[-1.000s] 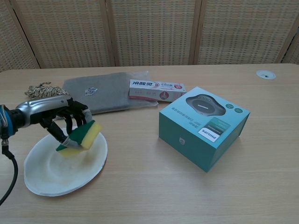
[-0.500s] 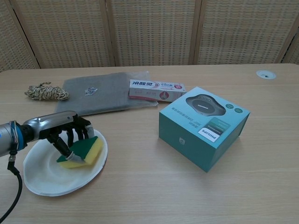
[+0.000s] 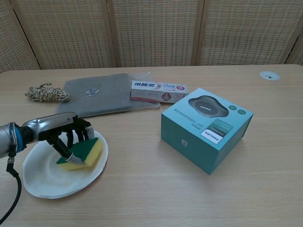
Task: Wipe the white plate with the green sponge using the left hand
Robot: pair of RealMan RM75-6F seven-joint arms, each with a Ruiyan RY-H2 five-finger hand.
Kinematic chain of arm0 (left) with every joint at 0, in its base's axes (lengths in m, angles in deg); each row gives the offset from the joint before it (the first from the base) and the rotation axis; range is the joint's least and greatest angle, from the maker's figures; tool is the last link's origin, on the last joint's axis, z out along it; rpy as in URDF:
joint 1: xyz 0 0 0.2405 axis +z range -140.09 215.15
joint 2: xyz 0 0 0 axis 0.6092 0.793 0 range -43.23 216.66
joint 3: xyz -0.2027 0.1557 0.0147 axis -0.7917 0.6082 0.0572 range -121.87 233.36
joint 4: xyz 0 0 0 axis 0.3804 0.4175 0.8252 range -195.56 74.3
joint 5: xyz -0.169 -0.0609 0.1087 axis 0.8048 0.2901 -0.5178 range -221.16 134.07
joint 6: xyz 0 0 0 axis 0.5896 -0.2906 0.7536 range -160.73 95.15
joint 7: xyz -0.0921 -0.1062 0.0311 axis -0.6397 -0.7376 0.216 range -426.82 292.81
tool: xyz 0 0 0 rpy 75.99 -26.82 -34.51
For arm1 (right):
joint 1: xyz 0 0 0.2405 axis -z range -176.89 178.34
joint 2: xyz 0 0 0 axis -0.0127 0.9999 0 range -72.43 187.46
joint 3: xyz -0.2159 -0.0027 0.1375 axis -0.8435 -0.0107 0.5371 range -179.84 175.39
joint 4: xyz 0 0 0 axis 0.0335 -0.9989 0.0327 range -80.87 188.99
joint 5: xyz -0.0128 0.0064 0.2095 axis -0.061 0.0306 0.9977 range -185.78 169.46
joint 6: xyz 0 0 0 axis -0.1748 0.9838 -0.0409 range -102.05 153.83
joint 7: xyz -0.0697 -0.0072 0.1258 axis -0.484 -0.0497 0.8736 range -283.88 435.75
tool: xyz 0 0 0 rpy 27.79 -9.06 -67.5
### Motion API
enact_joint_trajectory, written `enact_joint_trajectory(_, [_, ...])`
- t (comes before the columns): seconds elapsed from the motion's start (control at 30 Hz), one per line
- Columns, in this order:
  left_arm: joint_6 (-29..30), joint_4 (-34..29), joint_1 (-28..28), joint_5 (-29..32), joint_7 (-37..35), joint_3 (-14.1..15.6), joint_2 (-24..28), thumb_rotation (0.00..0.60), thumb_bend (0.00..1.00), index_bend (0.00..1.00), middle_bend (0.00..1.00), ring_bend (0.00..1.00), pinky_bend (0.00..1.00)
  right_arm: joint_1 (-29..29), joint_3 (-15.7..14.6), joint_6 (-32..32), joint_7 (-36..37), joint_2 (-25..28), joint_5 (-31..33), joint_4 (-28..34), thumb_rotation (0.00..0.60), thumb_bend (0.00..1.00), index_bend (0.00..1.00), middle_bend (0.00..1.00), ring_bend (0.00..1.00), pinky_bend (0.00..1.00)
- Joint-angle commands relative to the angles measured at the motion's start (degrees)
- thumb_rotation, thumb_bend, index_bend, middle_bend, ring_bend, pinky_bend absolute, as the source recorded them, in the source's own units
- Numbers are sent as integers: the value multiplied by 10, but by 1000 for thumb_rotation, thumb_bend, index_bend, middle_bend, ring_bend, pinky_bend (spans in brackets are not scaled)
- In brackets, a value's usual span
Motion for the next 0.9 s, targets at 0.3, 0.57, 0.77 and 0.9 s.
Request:
enact_joint_trajectory(0.3, [40,-88,-9,1,37,-35,76,600,39,520,482,402,483,2,0,3,6,3,-3,1,600,0,0,0,0,0])
enact_joint_trajectory(0.57, [20,-70,-19,13,149,-22,91,600,39,521,482,402,483,1,0,1,9,4,-3,1,600,0,0,0,0,0])
enact_joint_trajectory(0.77, [-1,-29,-19,25,185,-6,61,600,39,520,482,402,483,1,-1,0,5,4,-2,2,600,0,0,0,0,0])
enact_joint_trajectory(0.9, [-7,-16,-21,22,186,-1,48,600,40,520,482,402,483,0,0,-1,2,3,0,3,600,0,0,0,0,0])
